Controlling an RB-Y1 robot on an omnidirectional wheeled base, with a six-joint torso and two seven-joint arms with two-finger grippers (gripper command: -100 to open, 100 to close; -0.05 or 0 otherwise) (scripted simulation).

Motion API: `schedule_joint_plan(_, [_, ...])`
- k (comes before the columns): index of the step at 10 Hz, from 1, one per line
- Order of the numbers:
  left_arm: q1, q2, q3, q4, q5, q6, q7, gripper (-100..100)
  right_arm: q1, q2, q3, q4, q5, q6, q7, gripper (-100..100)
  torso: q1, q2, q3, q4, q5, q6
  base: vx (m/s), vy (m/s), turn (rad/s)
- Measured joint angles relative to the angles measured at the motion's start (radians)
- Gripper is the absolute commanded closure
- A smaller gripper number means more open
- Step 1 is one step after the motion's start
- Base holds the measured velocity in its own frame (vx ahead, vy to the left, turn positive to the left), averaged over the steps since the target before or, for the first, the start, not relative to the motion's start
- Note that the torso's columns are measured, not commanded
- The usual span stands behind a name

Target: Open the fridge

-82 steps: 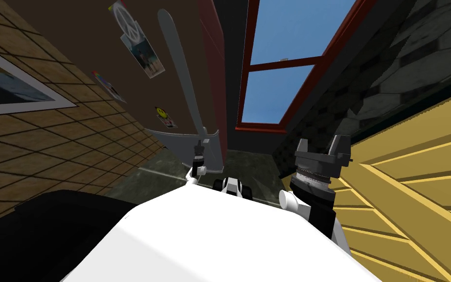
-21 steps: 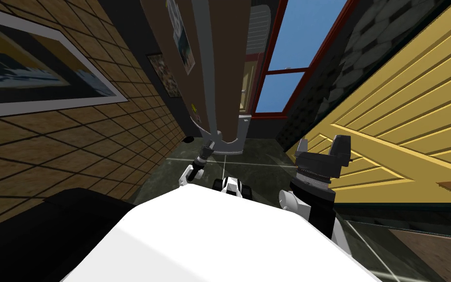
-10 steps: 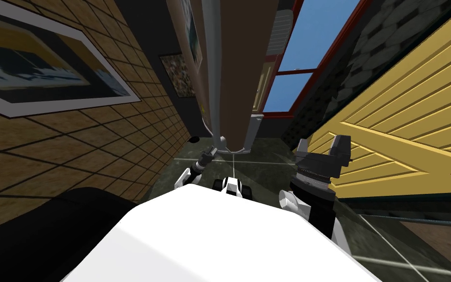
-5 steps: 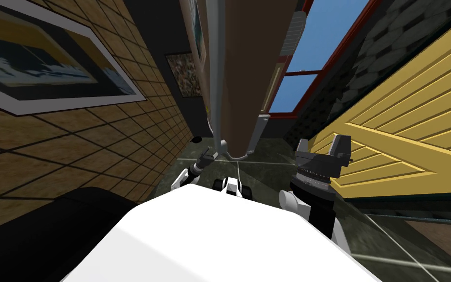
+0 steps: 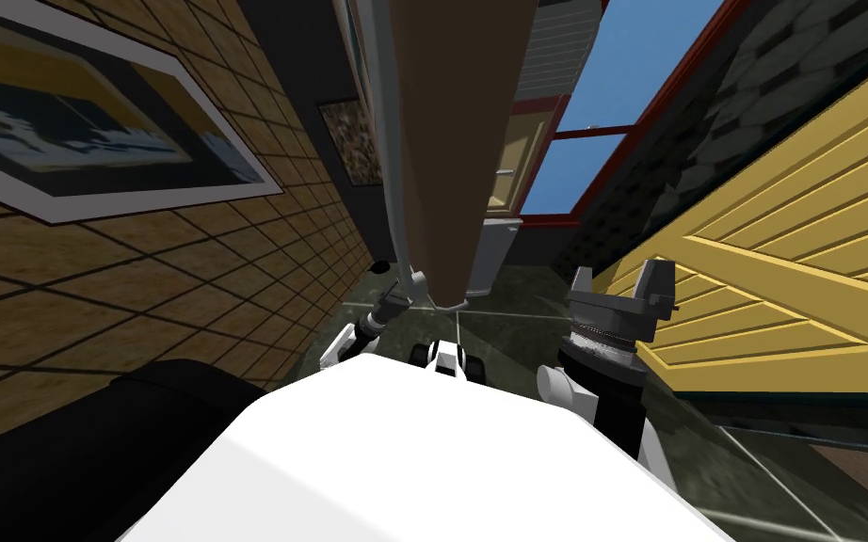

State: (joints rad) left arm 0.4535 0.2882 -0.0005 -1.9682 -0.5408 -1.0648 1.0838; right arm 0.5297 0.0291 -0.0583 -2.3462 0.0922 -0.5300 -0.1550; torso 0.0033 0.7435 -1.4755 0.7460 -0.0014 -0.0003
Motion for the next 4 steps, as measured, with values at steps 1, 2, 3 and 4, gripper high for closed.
schedule_joint_plan(1, [0.012, 0.004, 0.002, -0.02, -0.005, 0.009, 0.013, -100, 0.0, 0.0, 0.0, 0.0, 0.0, 0.0, 0.0, 0, 0.0, 0.002, 0.0, 0.003, -0.001, -0.001, 0.014, -0.016, 0.063])
schedule_joint_plan(2, [0.029, 0.012, 0.01, -0.041, -0.007, 0.013, 0.03, -100, 0.0, 0.0, 0.0, 0.0, 0.0, 0.0, 0.0, 0, -0.002, 0.003, 0.0, 0.005, -0.002, -0.001, 0.005, -0.01, 0.031])
schedule_joint_plan(3, [0.022, 0.015, 0.013, -0.038, -0.009, 0.014, 0.039, -100, 0.0, 0.0, 0.0, 0.0, 0.0, 0.0, 0.0, 0, -0.004, 0.001, -0.002, 0.006, -0.003, 0.0, -0.001, -0.002, -0.011])
schedule_joint_plan(4, [0.024, 0.018, 0.016, -0.042, -0.01, 0.018, 0.045, -100, 0.0, 0.0, 0.0, 0.0, 0.0, 0.0, 0.0, 0, -0.005, 0.001, -0.003, 0.007, -0.004, 0.0, 0.0, 0.0, 0.0])
